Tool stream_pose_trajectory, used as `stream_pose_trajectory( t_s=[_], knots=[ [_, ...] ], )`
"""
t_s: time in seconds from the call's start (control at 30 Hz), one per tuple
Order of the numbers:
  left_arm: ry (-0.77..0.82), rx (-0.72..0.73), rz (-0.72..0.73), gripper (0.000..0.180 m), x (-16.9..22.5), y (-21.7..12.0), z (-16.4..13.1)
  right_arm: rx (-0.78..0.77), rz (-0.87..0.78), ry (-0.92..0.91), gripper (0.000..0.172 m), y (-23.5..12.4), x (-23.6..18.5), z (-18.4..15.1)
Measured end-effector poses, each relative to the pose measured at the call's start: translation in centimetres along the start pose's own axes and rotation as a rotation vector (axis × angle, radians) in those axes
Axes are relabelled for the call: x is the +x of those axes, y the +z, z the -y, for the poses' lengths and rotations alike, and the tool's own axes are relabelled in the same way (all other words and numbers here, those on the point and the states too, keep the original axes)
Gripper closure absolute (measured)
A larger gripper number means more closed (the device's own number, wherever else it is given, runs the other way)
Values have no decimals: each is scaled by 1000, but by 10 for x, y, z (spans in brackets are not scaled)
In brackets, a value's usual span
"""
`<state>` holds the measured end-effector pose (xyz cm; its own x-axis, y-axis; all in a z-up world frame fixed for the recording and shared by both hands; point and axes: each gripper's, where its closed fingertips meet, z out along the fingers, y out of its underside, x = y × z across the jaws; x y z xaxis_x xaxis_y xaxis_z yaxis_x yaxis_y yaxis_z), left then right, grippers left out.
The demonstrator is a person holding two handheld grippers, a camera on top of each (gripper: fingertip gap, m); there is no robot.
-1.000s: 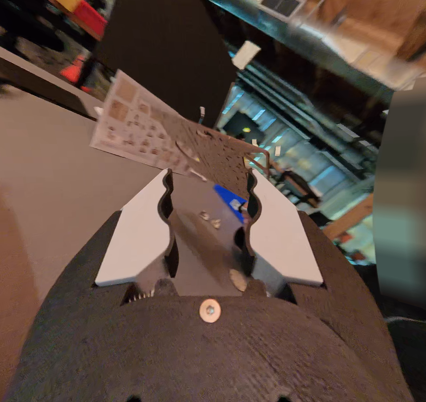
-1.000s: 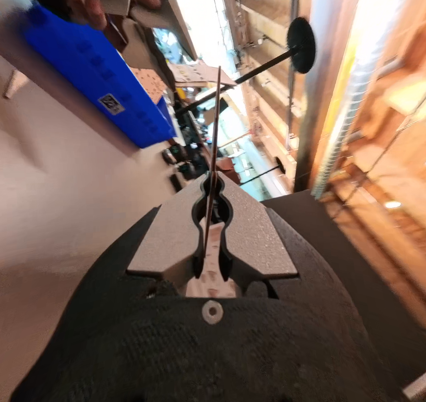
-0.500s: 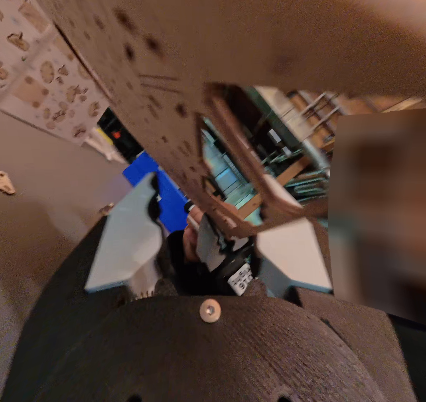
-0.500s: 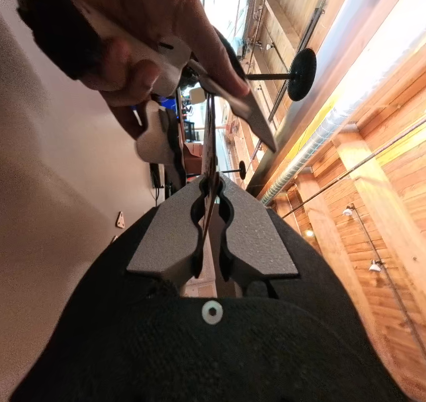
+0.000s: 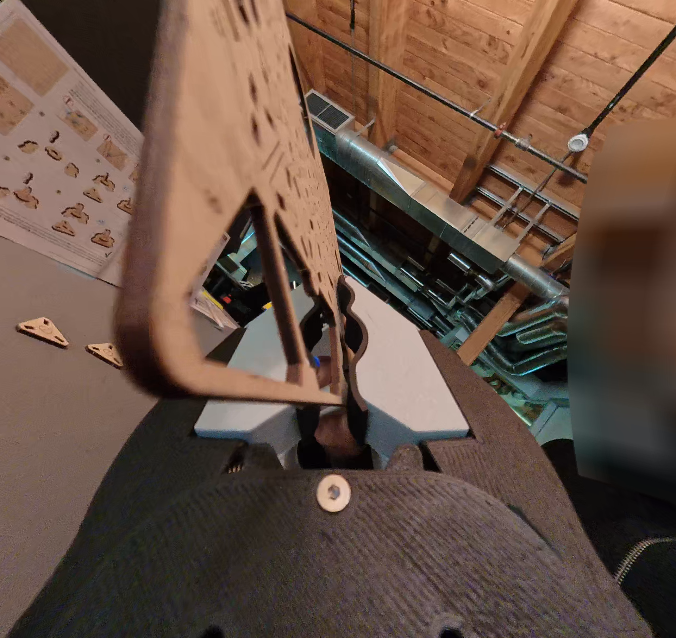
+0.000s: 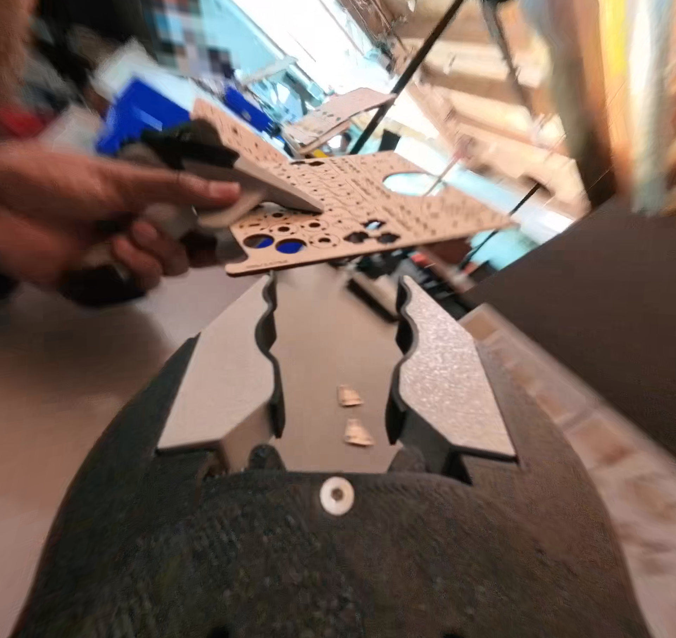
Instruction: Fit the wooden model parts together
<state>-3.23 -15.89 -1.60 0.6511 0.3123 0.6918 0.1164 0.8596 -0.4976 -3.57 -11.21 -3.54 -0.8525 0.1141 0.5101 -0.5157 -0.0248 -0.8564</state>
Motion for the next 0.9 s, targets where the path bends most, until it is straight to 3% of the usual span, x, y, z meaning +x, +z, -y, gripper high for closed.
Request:
stream_pose_trajectory(
  t_s=[0.1, 0.13, 0.3, 0.47, 0.53, 0.63, 0.9],
  knots=[
    [60, -9, 11, 180, 5, 2, 0, -20, 122, 427, 94, 3, 2, -13],
    [90, -15, 22, 180, 6, 1, 1, -16, 147, 538, 96, 4, 4, -17],
    [204, -93, 68, 180, 2, 3, -8, 90, 242, 926, 95, -1, 17, -10],
    [209, -192, 73, 180, -8, 12, -37, 90, 270, 963, 111, -3, 18, -11],
    [190, -200, 56, 180, -9, 13, -43, 95, 283, 941, 138, -4, 16, -11],
    [165, -205, 25, 180, -9, 14, -46, 82, 283, 954, 160, -5, 19, -15],
    [145, -175, -27, 180, -3, 14, -43, 132, 442, 1129, 171, -10, 16, -7]
  ],
)
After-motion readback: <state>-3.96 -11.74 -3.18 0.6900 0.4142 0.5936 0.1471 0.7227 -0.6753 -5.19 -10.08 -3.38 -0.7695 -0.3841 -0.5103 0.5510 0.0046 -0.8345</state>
